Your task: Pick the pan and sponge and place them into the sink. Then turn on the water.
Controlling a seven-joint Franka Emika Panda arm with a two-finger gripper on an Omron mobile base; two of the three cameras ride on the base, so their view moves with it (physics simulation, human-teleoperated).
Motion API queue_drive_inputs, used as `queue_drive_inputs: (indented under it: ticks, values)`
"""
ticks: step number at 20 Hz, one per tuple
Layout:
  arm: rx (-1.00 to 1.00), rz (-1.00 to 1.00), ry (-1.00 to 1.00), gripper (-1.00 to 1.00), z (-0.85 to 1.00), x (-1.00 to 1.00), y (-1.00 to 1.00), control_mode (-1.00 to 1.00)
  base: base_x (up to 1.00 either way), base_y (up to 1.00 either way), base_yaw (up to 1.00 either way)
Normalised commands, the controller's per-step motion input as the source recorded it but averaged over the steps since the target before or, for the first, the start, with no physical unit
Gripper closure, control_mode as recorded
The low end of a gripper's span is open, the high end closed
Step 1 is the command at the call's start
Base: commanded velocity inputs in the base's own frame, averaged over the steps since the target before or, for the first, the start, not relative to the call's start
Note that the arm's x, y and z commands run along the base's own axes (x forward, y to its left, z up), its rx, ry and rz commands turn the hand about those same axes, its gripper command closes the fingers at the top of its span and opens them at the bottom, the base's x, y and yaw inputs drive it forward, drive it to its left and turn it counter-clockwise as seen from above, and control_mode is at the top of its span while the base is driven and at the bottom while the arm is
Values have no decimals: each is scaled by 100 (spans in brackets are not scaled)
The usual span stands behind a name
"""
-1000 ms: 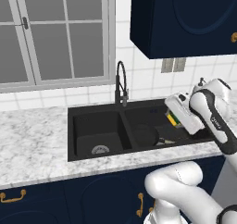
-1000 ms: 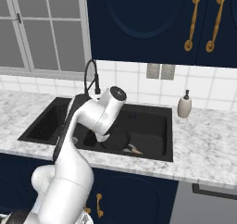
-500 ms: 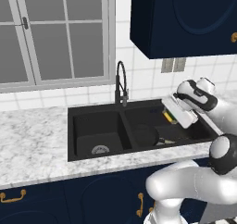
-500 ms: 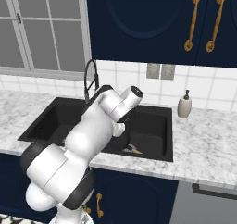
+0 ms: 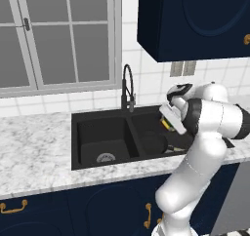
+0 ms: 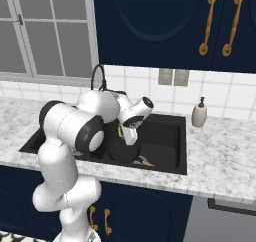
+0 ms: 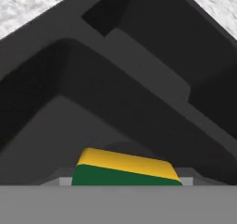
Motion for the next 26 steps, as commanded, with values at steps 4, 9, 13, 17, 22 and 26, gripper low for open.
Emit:
queue_drive_inputs:
  ticks: [4,9,13,17,22,26]
  values:
    - [0,0,2,100,-71,91,0,-100,0,0,0]
    - [0,0,5,100,-76,86,0,-100,0,0,0]
    - [0,0,5,100,-84,68,0,-100,0,0,0]
    - [0,0,8,100,-73,72,5,-100,0,0,0]
    - [0,-2,10,100,-66,39,31,-100,0,0,0]
    - [-1,-6,2,-100,-34,2,31,-100,0,0,0]
